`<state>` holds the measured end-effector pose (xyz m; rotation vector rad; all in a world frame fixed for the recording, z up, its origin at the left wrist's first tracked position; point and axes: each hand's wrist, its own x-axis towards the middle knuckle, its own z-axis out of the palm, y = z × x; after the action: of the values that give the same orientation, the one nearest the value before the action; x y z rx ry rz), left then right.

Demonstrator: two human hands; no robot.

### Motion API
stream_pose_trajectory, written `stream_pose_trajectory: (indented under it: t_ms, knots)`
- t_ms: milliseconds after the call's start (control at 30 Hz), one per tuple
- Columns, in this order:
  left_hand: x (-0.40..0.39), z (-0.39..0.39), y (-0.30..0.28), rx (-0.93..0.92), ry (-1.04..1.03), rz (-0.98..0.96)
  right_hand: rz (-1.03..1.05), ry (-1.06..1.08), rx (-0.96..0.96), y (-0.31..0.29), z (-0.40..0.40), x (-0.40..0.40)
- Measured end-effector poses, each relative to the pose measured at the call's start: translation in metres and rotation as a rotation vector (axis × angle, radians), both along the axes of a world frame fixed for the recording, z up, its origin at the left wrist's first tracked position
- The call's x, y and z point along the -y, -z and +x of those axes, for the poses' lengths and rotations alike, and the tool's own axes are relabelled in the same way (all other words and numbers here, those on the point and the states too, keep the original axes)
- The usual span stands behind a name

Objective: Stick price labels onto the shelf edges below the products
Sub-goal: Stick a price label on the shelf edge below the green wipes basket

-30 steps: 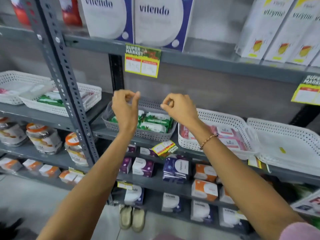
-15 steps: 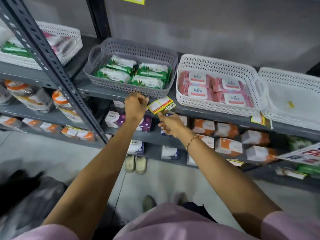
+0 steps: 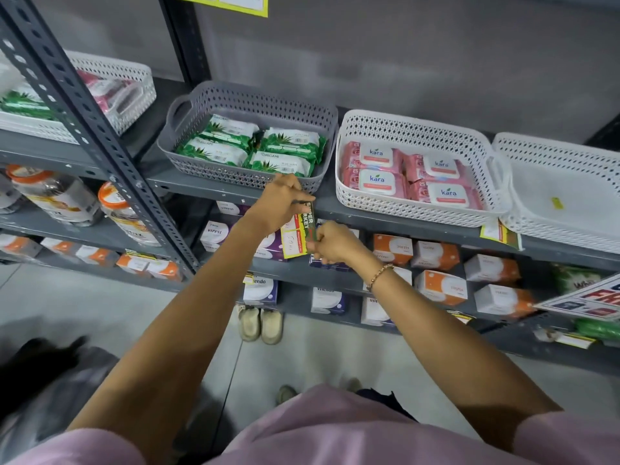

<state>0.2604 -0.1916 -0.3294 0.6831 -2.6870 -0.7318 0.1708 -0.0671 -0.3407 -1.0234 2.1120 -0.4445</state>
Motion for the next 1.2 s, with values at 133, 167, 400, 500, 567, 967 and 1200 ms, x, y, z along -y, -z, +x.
stream_pose_trajectory:
  t_ms: [133,167,400,500,567,967,1200]
  knots:
    - [0.008,0.005,-0.005,0.008,-0.036,-0.020,0.074,-0.158,-0.293,-0.013,-0.012,0.007]
    - [0.011,0.008,-0.006,0.015,-0.047,-0.025,0.065,-0.131,-0.303,-0.013,-0.015,0.008]
    - [0.028,0.044,0.008,-0.057,-0.241,0.015,-0.350,0.180,-0.149,-0.001,-0.016,0.019]
    - [0.034,0.052,0.019,-0.111,-0.360,0.074,-0.450,0.245,-0.090,0.009,-0.004,0.028]
    - [0.036,0.055,0.025,-0.165,-0.425,0.146,-0.487,0.271,-0.117,0.015,0.003,0.035]
    - [0.060,0.062,0.052,-0.154,-0.578,0.176,-0.517,0.347,-0.223,0.034,0.026,0.062]
    - [0.067,0.061,0.054,-0.174,-0.590,0.081,-0.515,0.263,-0.341,0.039,0.026,0.069]
